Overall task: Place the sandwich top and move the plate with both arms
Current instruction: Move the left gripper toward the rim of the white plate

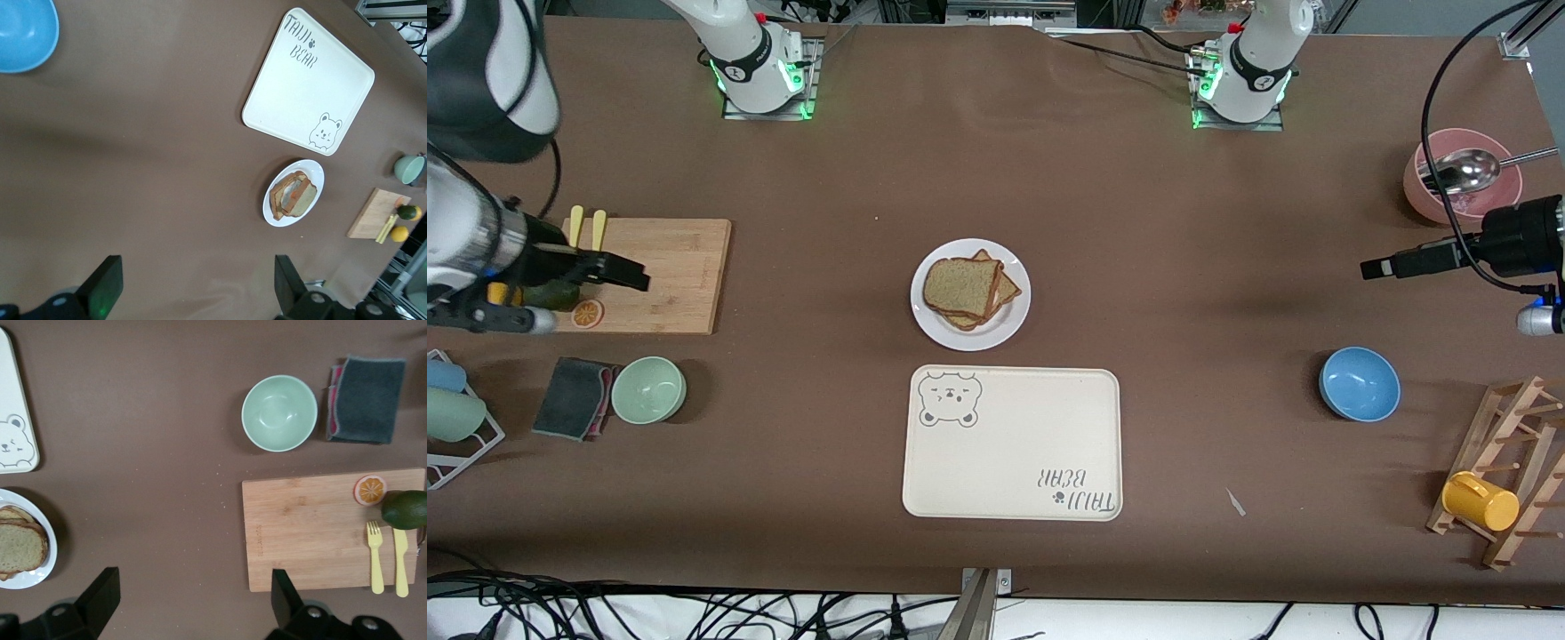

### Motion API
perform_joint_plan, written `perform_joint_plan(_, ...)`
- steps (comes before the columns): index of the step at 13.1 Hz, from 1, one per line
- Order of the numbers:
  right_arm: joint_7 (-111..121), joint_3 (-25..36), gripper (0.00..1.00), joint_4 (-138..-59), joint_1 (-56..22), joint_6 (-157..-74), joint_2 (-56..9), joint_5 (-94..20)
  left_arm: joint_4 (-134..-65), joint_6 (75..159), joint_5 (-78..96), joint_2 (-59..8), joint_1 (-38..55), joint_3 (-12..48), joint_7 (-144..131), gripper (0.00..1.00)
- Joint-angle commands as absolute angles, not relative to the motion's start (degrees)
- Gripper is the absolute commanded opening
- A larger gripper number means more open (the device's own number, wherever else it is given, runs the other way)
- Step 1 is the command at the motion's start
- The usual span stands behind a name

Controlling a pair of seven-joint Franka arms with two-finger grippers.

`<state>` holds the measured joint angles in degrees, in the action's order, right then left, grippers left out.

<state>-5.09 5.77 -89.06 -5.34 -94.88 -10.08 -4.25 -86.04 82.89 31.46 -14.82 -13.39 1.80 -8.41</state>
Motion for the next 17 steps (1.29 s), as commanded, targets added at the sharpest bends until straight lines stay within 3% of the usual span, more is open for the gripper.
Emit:
perform_joint_plan(1,-5.0,2.3,1.00,-94.5,-3.0,-95.3,-2.9,-1.1,-85.8,81.8,36.1,-17.5,-15.0,2.1,-6.2,1.00)
perform_joint_plan(3,-5.6,0.2,1.00,-97.5,-2.6,-95.3,0.3,1.7,-85.8,81.8,36.6,-19.4,-15.0,2.2,-4.1,1.00)
perform_joint_plan(7,-5.9,-2.8,1.00,-96.9,0.3,-94.6,0.3,1.3,-86.0,82.0,39.5,-23.1,-16.8,2.4,-0.1,1.00)
perform_joint_plan(13,-6.0,-2.4,1.00,-95.6,0.1,-95.1,-0.7,0.0,-101.1,94.5,48.0,-20.9,-14.2,3.5,11.0,1.00)
perform_joint_plan(17,-6.0,-2.5,1.00,-95.2,0.1,-95.4,-1.0,-0.1,-115.3,105.6,52.9,-14.6,-10.9,4.7,14.2,1.00)
